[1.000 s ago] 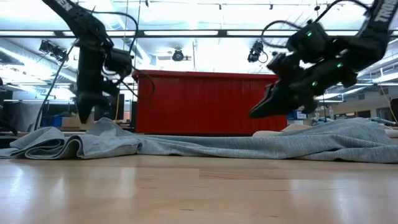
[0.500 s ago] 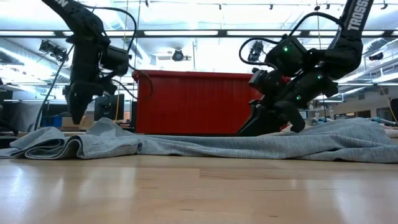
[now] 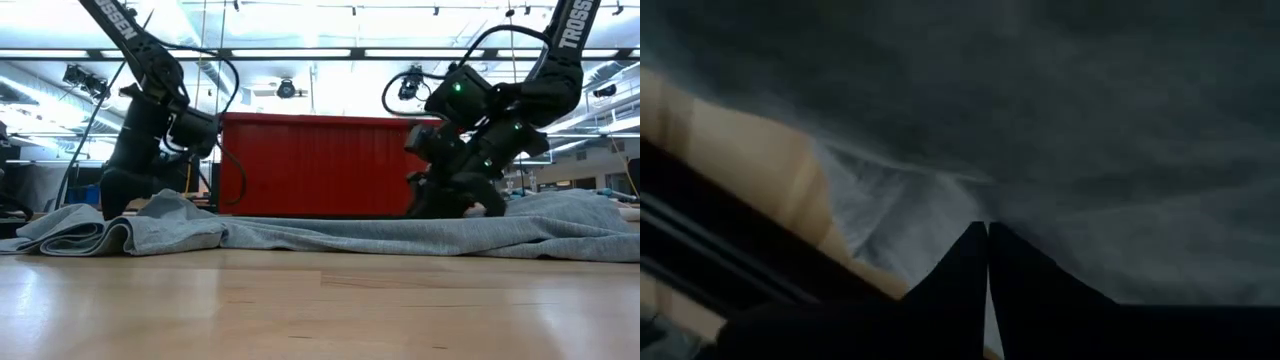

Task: Fold Laundry from Bin
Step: Fold the gray shirt

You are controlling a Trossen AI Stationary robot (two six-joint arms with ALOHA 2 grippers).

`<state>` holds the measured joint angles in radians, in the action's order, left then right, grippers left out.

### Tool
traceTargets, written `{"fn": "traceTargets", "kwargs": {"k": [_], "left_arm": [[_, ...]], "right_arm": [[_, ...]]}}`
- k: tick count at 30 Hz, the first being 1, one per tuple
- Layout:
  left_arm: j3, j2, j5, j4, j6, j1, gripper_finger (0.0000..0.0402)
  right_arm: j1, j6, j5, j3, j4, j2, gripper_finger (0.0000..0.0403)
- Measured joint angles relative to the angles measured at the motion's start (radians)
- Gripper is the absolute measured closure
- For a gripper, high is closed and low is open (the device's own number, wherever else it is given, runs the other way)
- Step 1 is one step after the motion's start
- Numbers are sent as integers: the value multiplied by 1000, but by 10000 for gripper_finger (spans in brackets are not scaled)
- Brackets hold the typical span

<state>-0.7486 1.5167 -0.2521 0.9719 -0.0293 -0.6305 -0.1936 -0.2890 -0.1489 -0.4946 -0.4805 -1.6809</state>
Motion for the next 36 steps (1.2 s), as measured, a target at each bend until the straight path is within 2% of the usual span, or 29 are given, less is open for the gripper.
{"fn": "traceTargets", "kwargs": {"k": [5,11,18,23,27,30,33,36], "left_arm": [[-8,40,-3,11,-2,1,388],[-68,41,21,44,36,35,388],[-129,40,21,58,111,41,389],[-129,40,21,35,154,39,389],[-130,33,72,34,124,74,389],[-150,2,114,33,105,143,389],[-158,-36,117,32,53,223,389],[-141,-46,120,-8,-88,288,388]], "right_arm": [[0,0,13,-8,157,9,325],[-3,58,41,-8,261,50,325],[26,235,79,4,581,261,328],[102,371,178,5,763,435,342],[168,379,277,5,716,551,356],[208,373,305,5,615,606,363],[242,373,313,3,490,622,364],[272,372,312,3,375,599,363]]}}
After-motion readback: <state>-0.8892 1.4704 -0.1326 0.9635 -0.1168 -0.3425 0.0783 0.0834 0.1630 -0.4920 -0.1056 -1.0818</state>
